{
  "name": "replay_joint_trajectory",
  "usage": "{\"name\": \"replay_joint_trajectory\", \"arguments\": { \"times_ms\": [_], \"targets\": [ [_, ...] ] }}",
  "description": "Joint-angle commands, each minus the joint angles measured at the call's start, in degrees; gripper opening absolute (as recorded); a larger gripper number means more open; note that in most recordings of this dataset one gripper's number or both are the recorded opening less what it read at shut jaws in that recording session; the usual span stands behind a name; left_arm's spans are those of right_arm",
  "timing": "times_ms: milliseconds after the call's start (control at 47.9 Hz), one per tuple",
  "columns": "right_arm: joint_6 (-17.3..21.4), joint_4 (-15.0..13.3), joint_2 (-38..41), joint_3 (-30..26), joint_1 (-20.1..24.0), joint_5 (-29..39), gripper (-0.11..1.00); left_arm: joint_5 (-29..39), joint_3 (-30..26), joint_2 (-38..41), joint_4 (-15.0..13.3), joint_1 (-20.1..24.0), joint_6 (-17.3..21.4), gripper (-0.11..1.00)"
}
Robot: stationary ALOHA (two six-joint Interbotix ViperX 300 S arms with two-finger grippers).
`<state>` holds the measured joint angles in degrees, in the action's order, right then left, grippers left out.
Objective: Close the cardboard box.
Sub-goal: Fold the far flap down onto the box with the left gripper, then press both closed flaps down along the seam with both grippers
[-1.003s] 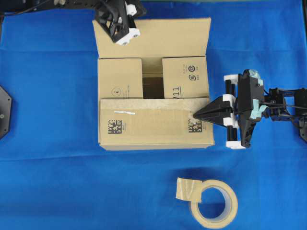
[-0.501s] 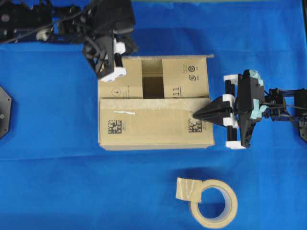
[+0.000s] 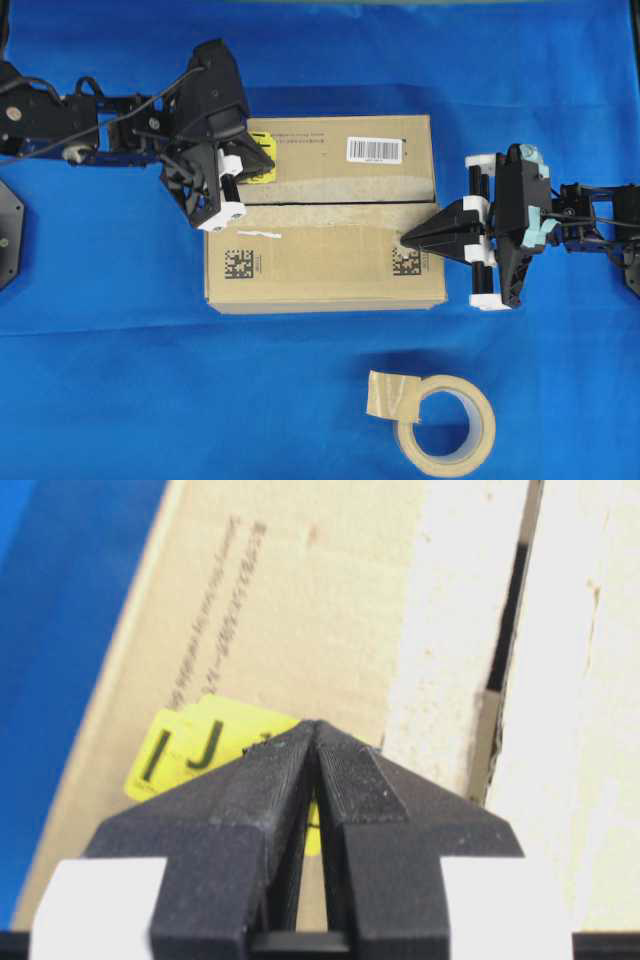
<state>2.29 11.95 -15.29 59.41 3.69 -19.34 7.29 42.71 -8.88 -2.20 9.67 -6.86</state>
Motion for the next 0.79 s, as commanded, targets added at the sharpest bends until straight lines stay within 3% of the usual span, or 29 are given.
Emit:
{"name": "replay_joint_trajectory", "arguments": {
  "times_ms": [0, 230, 522, 773],
  "targets": [
    [-0.09, 0.00, -0.35, -1.23, -0.26, -0.44, 0.00, -1.76, 0.79, 0.00, -0.09, -0.62, -1.05, 0.00],
    [-0.09, 0.00, -0.35, -1.23, -1.32, -1.05, 0.00, -2.37, 1.76, -0.35, -0.09, -1.49, -1.67, 0.00],
    [-0.18, -0.09, -0.35, -1.32, -6.06, -1.23, 0.00, -2.64, 1.76, -0.35, -0.09, -1.85, -1.67, 0.00],
    [-0.18, -0.09, -0.26, -0.53, -6.42, -1.05, 0.00, -2.72, 1.76, -0.35, -0.09, -2.11, -1.67, 0.00]
  ]
}}
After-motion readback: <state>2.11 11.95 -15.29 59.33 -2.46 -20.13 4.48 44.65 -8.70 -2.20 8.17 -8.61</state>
